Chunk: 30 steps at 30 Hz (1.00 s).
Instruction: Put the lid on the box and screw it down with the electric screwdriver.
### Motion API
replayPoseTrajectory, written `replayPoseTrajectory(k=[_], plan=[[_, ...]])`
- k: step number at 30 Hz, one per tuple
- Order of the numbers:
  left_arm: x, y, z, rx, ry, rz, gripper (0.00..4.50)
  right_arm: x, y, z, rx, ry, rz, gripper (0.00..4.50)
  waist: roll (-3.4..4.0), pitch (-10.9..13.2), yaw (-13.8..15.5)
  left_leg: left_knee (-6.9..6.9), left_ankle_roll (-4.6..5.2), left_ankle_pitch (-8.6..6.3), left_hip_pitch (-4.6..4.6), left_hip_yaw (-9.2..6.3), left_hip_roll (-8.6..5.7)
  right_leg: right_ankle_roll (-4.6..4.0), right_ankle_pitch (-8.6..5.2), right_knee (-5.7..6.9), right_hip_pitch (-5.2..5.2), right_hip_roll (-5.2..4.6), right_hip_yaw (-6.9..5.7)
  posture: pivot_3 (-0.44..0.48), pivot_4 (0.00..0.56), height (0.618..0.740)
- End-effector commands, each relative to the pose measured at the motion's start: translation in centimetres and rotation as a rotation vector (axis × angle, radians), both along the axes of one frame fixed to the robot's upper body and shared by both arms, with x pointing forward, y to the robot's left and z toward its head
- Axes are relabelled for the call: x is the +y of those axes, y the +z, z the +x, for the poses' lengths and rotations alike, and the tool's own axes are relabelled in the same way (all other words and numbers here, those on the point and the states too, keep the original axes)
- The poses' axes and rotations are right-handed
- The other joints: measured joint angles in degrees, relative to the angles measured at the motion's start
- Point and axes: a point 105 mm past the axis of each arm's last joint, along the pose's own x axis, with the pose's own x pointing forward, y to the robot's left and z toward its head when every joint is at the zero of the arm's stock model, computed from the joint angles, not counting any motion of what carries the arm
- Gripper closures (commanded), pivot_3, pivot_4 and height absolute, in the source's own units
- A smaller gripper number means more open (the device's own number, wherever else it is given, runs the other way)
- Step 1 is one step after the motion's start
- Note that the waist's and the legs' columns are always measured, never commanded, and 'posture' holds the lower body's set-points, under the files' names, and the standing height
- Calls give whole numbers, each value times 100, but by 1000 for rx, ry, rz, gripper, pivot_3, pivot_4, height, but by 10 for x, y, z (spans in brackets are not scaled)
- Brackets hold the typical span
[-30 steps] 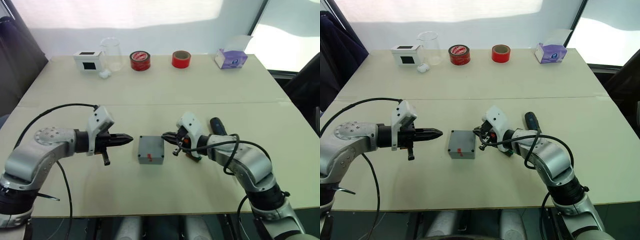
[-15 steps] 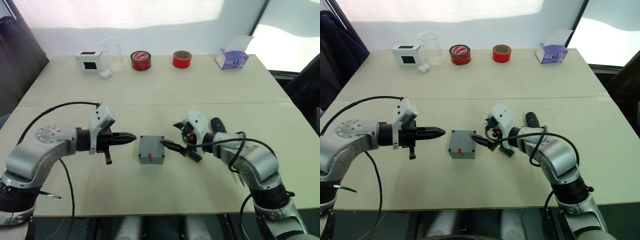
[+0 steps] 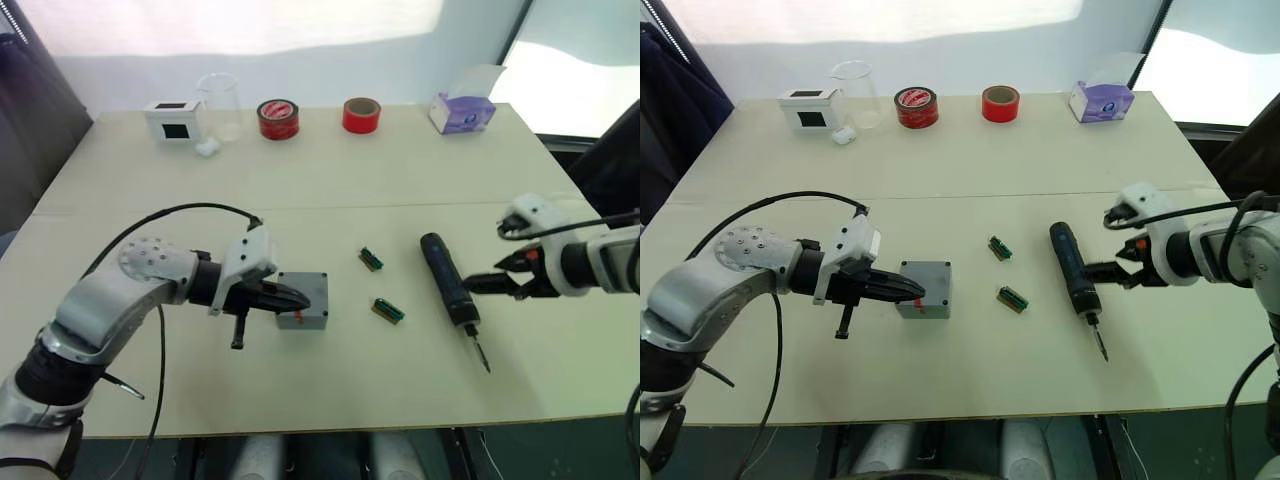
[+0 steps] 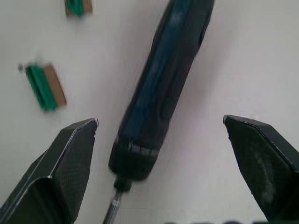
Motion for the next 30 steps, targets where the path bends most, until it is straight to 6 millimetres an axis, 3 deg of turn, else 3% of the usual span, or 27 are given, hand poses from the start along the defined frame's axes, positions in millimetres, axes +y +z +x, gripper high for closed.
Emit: replayPoseTrajectory(k=[1,4,10,28,30], plan=[[-3,5,-2,-54,-33,7,4500,0,-5,0,74,-4,41,72,6,3,14,0,0,0,0,1,0,4,2,2,-3,1,0,0,150,740],[-3,3,-3,-66,-26,15,4500,3,-9,10,139,-32,136,72,9,5,20,10,1,0,-11,1,0,18,9,4,-8,8,-1,0,150,740],[4,2,0,-75,30,26,4500,3,-14,24,181,-81,137,72,8,6,45,29,4,-2,-30,-2,0,25,13,5,-15,9,-4,0,150,740],[22,4,5,-81,190,13,4500,8,-46,32,295,12,8,72,-13,-7,20,41,4,-2,-43,-6,-1,38,21,8,-24,16,-6,0,150,740],[23,4,5,-82,199,12,4500,7,-50,30,305,32,-18,498,-19,-11,21,40,4,-2,-39,-6,-1,38,21,8,-20,17,-6,0,150,740]])
